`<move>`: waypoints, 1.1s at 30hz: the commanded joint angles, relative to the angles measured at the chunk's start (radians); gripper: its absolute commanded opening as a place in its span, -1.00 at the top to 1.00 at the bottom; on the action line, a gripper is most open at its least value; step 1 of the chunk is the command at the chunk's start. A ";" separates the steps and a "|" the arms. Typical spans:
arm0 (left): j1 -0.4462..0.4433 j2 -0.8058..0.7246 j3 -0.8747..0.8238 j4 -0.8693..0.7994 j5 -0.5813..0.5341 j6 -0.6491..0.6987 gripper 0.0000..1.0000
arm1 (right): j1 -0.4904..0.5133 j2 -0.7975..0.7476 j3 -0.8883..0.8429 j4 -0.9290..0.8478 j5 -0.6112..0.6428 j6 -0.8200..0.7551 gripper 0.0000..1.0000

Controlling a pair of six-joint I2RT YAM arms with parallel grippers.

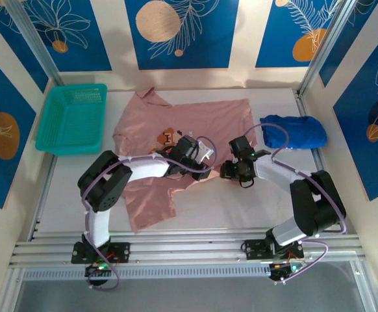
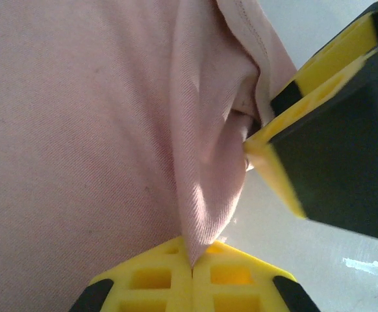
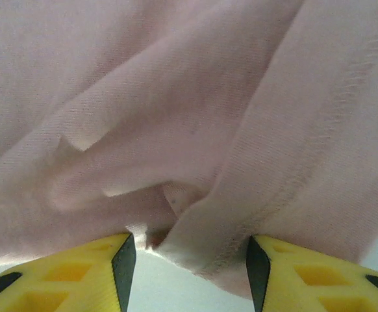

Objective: Fold the inside-out t-shirt

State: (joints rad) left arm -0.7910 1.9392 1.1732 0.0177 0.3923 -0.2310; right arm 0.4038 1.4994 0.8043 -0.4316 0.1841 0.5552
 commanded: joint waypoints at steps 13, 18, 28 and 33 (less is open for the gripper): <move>0.016 -0.048 -0.068 0.026 -0.027 -0.021 1.00 | -0.051 -0.037 0.003 -0.047 0.153 -0.002 0.78; 0.023 -0.085 -0.084 0.025 -0.012 -0.027 1.00 | -0.149 -0.145 0.034 -0.109 0.140 -0.068 0.89; 0.035 -0.138 -0.108 0.048 0.080 -0.065 1.00 | -0.261 -0.135 0.168 -0.183 0.133 -0.167 0.86; 0.044 -0.134 -0.105 0.036 0.046 -0.075 1.00 | -0.237 -0.060 0.224 -0.190 0.126 -0.183 0.76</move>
State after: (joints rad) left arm -0.7773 1.8233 1.0977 0.1410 0.4412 -0.2859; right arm 0.1814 1.4048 0.9829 -0.6014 0.2066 0.3950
